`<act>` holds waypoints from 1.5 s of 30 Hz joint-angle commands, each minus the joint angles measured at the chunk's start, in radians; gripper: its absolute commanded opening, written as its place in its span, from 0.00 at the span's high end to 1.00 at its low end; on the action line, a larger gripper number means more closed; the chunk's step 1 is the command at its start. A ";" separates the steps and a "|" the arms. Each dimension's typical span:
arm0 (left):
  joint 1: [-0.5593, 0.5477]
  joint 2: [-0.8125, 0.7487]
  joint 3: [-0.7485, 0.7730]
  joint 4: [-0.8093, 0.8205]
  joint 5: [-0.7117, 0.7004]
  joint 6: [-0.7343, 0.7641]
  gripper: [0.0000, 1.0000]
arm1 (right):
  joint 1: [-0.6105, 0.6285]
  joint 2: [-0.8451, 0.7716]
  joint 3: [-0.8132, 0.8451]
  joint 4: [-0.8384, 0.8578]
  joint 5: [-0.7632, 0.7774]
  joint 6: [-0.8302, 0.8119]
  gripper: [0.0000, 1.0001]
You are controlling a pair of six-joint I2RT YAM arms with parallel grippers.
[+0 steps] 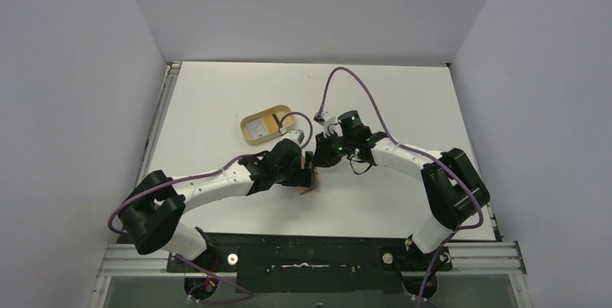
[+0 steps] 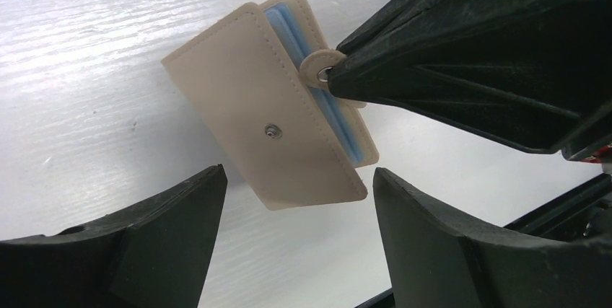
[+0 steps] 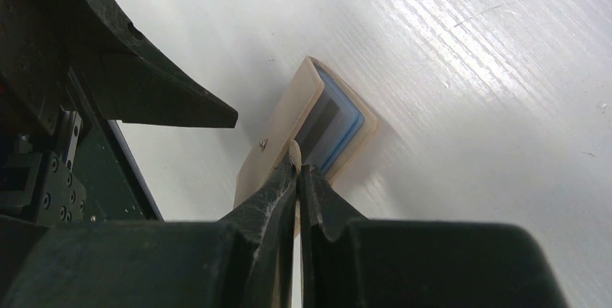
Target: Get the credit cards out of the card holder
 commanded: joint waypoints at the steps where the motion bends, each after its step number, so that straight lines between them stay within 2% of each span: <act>1: -0.021 -0.009 0.059 -0.030 -0.101 -0.020 0.27 | -0.006 0.001 0.022 0.048 -0.018 0.005 1.00; 11: -0.039 -0.017 0.065 -0.141 -0.227 -0.087 0.30 | -0.017 -0.009 0.011 0.048 -0.022 0.002 1.00; 21: -0.038 -0.110 0.049 -0.227 -0.360 -0.101 0.33 | -0.023 -0.006 0.011 0.047 -0.036 0.000 1.00; 33: -0.033 -0.027 0.060 -0.238 -0.388 -0.079 0.33 | -0.023 -0.015 0.008 0.039 -0.044 0.000 1.00; 35: -0.033 -0.024 0.050 -0.201 -0.380 -0.077 0.33 | -0.024 -0.017 0.007 0.038 -0.041 -0.001 1.00; 41: -0.036 -0.126 0.021 -0.126 -0.340 -0.060 0.31 | -0.025 -0.016 0.004 0.036 -0.039 -0.001 1.00; 45: -0.036 -0.248 -0.030 -0.043 -0.287 -0.008 0.25 | -0.026 -0.011 0.007 0.037 -0.041 0.000 1.00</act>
